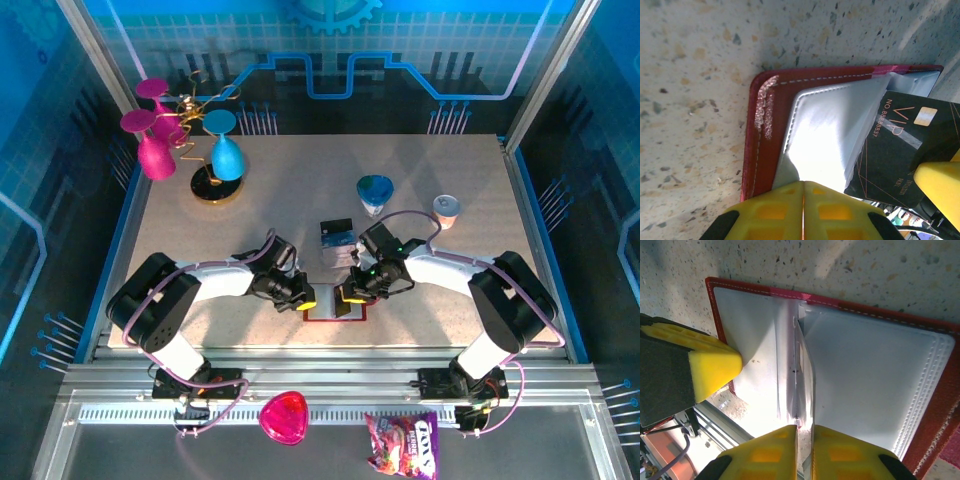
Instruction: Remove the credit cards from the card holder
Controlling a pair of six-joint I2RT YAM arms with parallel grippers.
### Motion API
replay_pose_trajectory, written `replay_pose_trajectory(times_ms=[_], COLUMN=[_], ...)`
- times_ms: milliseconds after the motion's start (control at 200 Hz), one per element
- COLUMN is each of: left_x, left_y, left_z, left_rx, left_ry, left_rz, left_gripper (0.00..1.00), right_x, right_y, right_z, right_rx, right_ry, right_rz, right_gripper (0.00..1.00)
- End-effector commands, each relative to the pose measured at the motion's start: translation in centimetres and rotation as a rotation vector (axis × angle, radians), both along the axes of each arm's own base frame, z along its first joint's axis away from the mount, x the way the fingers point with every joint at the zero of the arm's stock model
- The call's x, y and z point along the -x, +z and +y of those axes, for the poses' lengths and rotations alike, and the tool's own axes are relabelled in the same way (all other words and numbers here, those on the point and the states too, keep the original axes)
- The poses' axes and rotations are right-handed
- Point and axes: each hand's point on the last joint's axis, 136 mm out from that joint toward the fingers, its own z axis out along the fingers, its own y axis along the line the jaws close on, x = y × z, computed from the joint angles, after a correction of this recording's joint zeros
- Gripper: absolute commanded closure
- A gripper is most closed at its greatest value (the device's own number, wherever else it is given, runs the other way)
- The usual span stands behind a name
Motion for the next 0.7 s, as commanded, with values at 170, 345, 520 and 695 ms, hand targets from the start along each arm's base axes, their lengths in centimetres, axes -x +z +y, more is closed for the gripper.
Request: replay_pose_trajectory(times_ms=[170,345,520,695], left_x=[1.2,0.5,0.2,0.1], left_y=[-1.3,-0.2,0.3,0.3], left_z=[1.5,1.1,1.0,1.1], left_rx=[-0.095,-0.091,-0.093,-0.094], left_ry=[0.006,0.001,-0.005,-0.005], left_rz=[0.060,0.037,0.025,0.021], left_gripper=[0.92,0.91,0.90,0.90], right_x=[-0.3,0.0,-0.7,-1.2], right_y=[1.7,2.2,3.9,5.2], right_z=[0.2,-0.2,-0.5,-1.3], right_rx=[0.000,0.006,0.010,0.024], right_ry=[0.002,0.009,0.028,0.046], right_rz=[-0.032,-0.044,-0.087,-0.124], right_gripper=[0.89,0.91,0.94,0.96])
